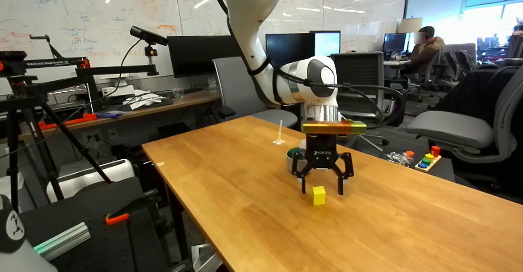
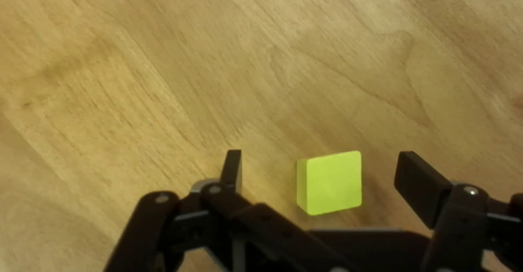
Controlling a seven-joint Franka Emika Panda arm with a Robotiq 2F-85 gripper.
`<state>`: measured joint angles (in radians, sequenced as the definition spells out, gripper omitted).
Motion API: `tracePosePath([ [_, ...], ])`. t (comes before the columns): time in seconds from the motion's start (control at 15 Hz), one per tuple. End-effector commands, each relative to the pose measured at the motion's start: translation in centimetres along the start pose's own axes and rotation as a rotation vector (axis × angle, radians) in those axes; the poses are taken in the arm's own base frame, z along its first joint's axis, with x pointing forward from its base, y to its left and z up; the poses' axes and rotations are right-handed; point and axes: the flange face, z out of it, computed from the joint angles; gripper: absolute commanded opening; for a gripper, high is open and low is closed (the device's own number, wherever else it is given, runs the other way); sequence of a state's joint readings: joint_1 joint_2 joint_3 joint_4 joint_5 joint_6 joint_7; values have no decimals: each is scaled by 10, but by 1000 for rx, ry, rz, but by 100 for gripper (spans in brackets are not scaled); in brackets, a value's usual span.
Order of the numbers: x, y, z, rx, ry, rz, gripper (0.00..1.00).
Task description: Put the cubes in the mug cup
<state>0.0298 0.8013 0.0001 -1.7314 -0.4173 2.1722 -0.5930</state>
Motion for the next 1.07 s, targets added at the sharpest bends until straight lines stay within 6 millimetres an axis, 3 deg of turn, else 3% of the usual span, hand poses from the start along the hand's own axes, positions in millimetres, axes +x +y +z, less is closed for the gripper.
tracePosePath([
  [0.0,-4,8,0,-7,-30,9,66],
  [0.47,-17,13,0,3,-32,37,11],
  [0.6,-18,14,-2,3,-27,42,1],
  [0.73,-17,15,-5,-1,-24,46,0],
  [0.8,-17,15,-6,-1,-25,49,26],
  [0.87,-17,15,-7,-2,-26,52,26],
  [1.0,-14,16,-10,-8,-23,60,39],
])
